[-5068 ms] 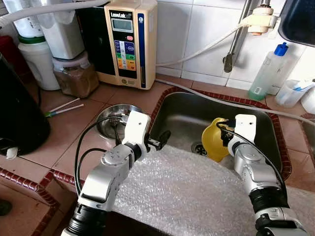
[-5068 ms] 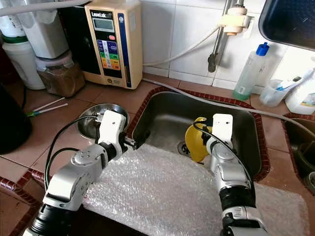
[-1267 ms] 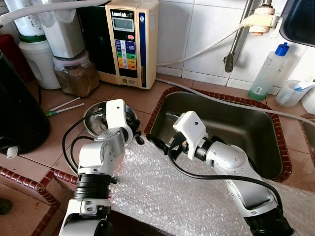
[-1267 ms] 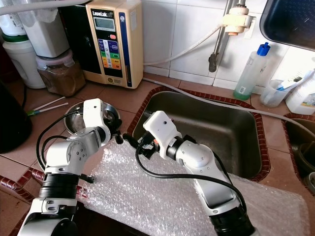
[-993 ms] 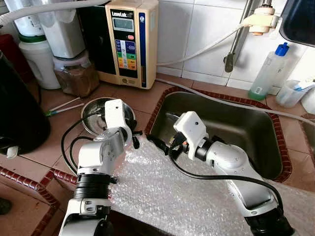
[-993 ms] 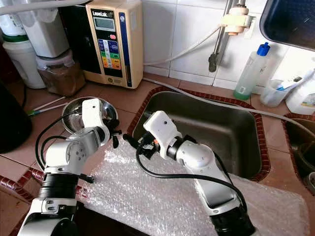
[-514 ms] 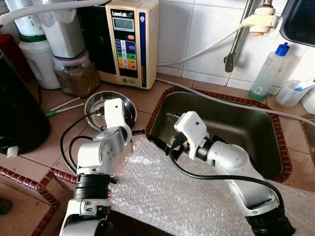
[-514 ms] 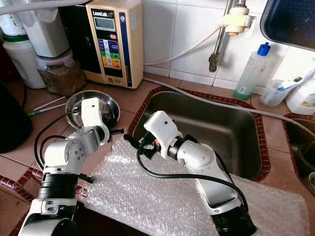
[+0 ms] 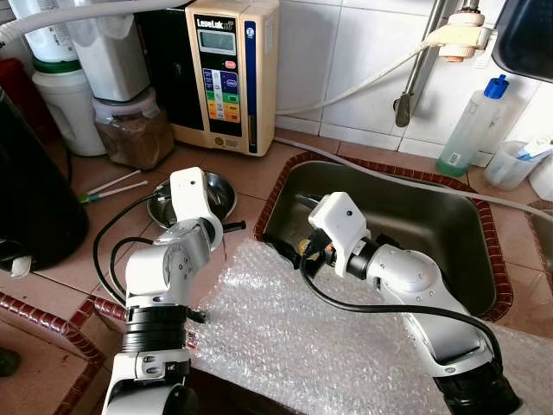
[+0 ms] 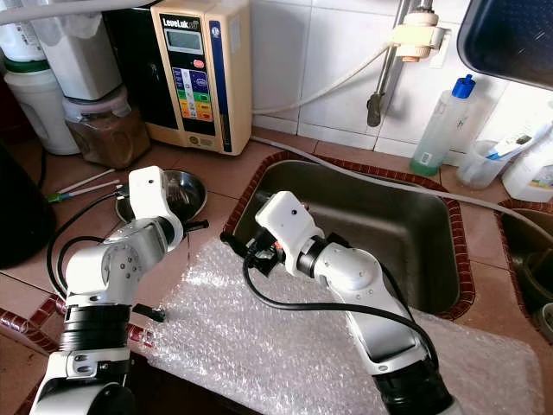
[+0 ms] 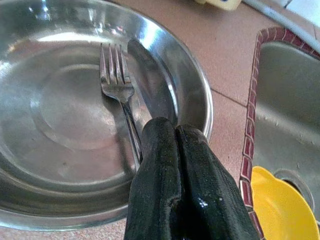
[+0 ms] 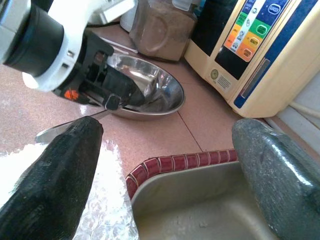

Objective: Kitchen organization

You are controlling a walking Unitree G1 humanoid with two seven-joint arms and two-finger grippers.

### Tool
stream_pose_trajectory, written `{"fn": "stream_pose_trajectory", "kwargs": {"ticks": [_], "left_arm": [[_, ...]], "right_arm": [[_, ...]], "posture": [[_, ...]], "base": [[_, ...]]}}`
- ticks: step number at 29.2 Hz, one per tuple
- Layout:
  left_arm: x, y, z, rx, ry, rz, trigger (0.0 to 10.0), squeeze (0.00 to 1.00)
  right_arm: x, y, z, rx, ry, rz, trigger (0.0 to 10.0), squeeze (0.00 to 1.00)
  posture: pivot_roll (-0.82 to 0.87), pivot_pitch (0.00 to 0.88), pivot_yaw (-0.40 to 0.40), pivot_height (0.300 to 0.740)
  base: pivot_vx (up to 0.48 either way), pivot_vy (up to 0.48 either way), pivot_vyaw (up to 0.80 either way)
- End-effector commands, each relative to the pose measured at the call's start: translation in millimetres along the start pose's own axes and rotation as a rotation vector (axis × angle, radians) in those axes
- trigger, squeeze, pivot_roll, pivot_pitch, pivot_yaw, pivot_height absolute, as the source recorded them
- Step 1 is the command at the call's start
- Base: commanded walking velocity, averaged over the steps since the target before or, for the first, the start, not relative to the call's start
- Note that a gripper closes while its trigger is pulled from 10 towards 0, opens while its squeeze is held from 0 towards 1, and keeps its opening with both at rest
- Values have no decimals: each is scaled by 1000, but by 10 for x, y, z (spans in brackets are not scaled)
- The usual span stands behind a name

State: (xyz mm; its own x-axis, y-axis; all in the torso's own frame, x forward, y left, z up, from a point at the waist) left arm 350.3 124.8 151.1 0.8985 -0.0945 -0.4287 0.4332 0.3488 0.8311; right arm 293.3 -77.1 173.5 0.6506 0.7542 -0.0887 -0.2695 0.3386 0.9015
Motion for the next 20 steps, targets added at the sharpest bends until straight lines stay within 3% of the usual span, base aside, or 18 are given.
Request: {"fn": "stream_pose_trajectory", "kwargs": {"ticks": [1,9,11,20], "left_arm": [[-45,76,-19,-2,16,35,0,0],[-158,206,54,10,3,121,0,0],[-199,237,103,51,-9,155,0,0],[-219,202,82,59,-9,145,0,0]], "right_arm": [[-9,47,68,-28,-19,13,10000,0],[-20,44,100,-32,-30,12,10000,0],[-20,42,110,-32,-33,12,10000,0],[-11,38,117,-32,-39,12,10000,0]], "posture": [[0,0,-7,740],[3,0,-12,740],[5,0,-14,740],[6,0,-15,740]], "base": [[0,0,0],[0,0,0],[0,0,0],[0,0,0]]}}
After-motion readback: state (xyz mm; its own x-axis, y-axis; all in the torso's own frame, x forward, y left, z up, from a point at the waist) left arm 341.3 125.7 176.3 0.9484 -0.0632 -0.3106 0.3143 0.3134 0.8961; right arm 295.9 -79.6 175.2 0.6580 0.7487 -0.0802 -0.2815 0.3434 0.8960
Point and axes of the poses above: a point about 5 cm out from each wrist's last joint towards the gripper, its own x axis pointing out of the wrist towards the gripper, its own y axis along the axis of the wrist's last joint, z = x × y, the point moved 1 cm from there along x, pointing out of the wrist towards the gripper, and after that the axes turned 6 degrees about -x, right-handed, at the moved point
